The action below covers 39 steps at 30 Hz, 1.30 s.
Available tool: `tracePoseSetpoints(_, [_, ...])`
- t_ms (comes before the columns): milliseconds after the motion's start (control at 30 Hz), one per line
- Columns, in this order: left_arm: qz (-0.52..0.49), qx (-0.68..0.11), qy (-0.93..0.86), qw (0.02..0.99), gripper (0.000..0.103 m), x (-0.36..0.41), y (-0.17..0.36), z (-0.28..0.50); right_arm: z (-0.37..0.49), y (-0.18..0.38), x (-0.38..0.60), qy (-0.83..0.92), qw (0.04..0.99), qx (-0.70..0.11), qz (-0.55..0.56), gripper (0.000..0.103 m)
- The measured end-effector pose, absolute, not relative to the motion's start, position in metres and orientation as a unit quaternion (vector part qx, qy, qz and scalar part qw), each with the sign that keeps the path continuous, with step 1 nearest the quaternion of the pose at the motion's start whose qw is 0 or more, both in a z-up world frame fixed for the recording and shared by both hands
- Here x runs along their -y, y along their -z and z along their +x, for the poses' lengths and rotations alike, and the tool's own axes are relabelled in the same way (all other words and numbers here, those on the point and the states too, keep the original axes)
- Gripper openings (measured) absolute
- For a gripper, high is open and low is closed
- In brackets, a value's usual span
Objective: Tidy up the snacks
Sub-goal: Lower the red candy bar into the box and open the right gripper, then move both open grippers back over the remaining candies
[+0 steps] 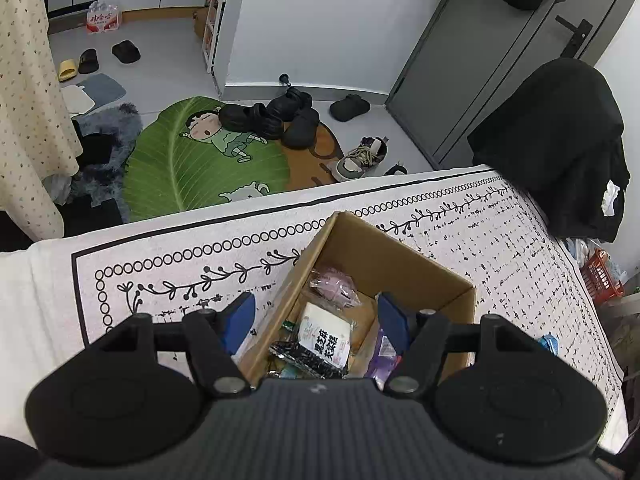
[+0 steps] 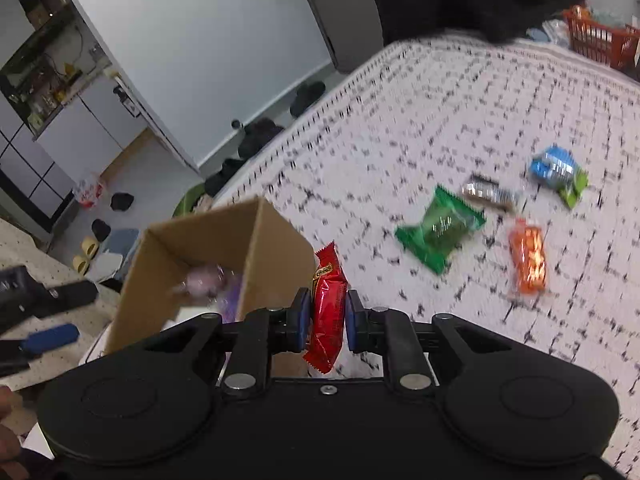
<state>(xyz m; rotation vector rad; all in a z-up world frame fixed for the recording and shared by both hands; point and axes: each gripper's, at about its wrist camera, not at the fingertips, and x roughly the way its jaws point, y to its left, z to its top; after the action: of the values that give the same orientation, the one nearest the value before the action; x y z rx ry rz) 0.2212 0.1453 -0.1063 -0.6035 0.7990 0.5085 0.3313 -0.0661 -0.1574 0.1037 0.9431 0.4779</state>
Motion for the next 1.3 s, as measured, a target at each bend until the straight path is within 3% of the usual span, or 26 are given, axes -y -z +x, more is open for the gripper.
tracePoseSetpoints(233, [-0.305,-0.381,-0.238,0.840,0.067,-0.149,0.101,0.216,0.332,0.123,0.049,-0.250,0.866,-0.431,0.057,0.018])
tracePoseSetpoints(333, [-0.308,-0.380,-0.239,0.839,0.081,-0.152,0.097,0.212,0.332,0.112,0.034,-0.267,0.860,-0.430,0.071,0.018])
tracePoseSetpoints(433, [-0.309,-0.378,-0.240,0.839,0.084,-0.154,0.091,0.208,0.336,0.108,0.023,-0.282,0.848,-0.436,0.108,0.019])
tracePoseSetpoints(600, [-0.308,-0.379,-0.242,0.839,0.086,-0.160,0.080,0.201,0.336,0.096,0.015,-0.290,0.839,-0.436,0.146,0.042])
tracePoseSetpoints(733, [-0.310,-0.377,-0.233,0.841,0.090,-0.162,0.072,0.194,0.328,0.085,0.022,-0.275,0.848,-0.433,0.134,0.043])
tracePoseSetpoints(867, [-0.312,-0.371,-0.225,0.845,0.096,-0.159,0.063,0.187,0.317,0.073,0.036,-0.262,0.857,-0.425,0.127,0.054])
tracePoseSetpoints(967, [-0.304,-0.366,-0.216,0.853,0.103,-0.153,0.055,0.183,0.309,0.067,0.047,-0.258,0.861,-0.421,0.123,0.056])
tracePoseSetpoints(1033, [-0.298,-0.361,-0.212,0.858,0.103,-0.147,0.050,0.180,0.304,0.062,0.056,-0.251,0.865,-0.417,0.120,0.063])
tracePoseSetpoints(1100, [-0.292,-0.360,-0.207,0.862,0.103,-0.141,0.045,0.177,0.298,0.057,0.064,-0.240,0.873,-0.408,0.114,0.078])
tracePoseSetpoints(1300, [-0.272,-0.353,-0.192,0.874,0.103,-0.118,0.037,0.171,0.284,0.046,0.095,-0.227,0.887,-0.392,0.095,0.092])
